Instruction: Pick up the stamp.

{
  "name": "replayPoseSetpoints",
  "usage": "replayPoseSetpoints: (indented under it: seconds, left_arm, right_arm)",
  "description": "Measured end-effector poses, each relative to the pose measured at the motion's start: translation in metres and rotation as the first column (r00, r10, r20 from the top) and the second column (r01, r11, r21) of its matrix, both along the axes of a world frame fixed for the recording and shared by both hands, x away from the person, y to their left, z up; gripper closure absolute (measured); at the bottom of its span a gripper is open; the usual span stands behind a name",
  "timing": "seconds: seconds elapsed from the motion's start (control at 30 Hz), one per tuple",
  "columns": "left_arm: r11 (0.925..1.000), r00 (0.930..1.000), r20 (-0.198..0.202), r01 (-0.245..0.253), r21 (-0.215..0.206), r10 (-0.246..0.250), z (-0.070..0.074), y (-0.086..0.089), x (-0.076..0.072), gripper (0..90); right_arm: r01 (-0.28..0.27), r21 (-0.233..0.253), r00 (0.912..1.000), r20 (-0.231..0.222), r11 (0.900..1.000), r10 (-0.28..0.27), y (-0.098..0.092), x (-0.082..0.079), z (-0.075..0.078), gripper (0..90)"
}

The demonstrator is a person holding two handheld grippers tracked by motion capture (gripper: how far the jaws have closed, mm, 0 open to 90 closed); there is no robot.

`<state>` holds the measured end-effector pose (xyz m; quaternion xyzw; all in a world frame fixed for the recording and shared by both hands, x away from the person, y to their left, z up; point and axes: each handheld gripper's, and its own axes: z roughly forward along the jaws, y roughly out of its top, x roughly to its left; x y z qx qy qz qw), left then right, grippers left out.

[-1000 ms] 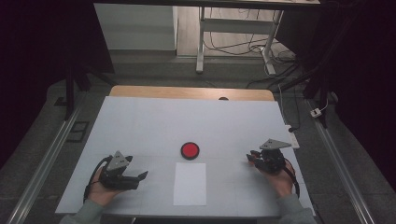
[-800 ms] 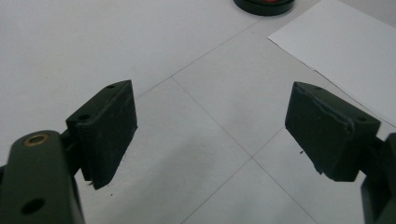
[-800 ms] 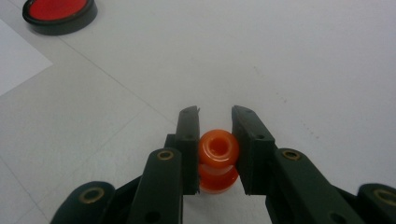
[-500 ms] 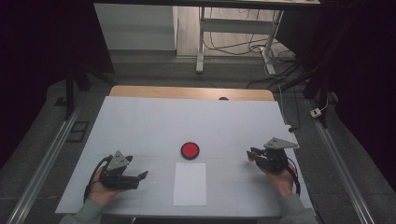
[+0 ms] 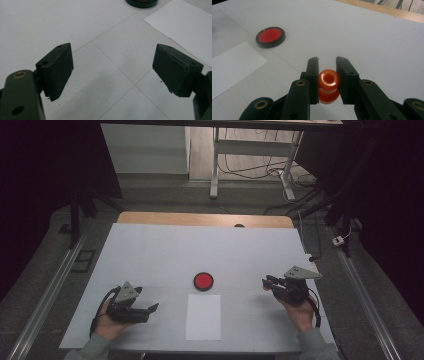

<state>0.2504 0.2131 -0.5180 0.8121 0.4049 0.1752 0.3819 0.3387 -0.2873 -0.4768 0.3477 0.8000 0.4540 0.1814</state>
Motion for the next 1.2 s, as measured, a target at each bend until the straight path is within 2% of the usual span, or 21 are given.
replayPoseSetpoints:
  seconds: [0.5, 0.7, 1.2]
  left_arm:
    - [1.0, 1.0, 0.0, -0.001, 0.002, 0.001, 0.0, 0.0, 0.0, 17.1]
    - [1.0, 1.0, 0.001, -0.002, 0.002, 0.002, 0.0, -0.001, 0.0, 17.1]
    - [1.0, 1.0, 0.002, -0.002, 0.0, 0.002, 0.0, -0.001, 0.0, 17.1]
  right_arm:
    - [-0.028, 0.036, 0.9992, 0.028, 0.999, 0.027, 0.009, -0.004, 0.009, 72.0]
    - [-0.033, 0.064, 0.9988, 0.038, 0.997, 0.031, 0.011, -0.006, 0.012, 72.1]
    - [-0.086, 0.098, 0.9949, 0.061, 0.991, 0.081, 0.026, -0.011, 0.022, 72.0]
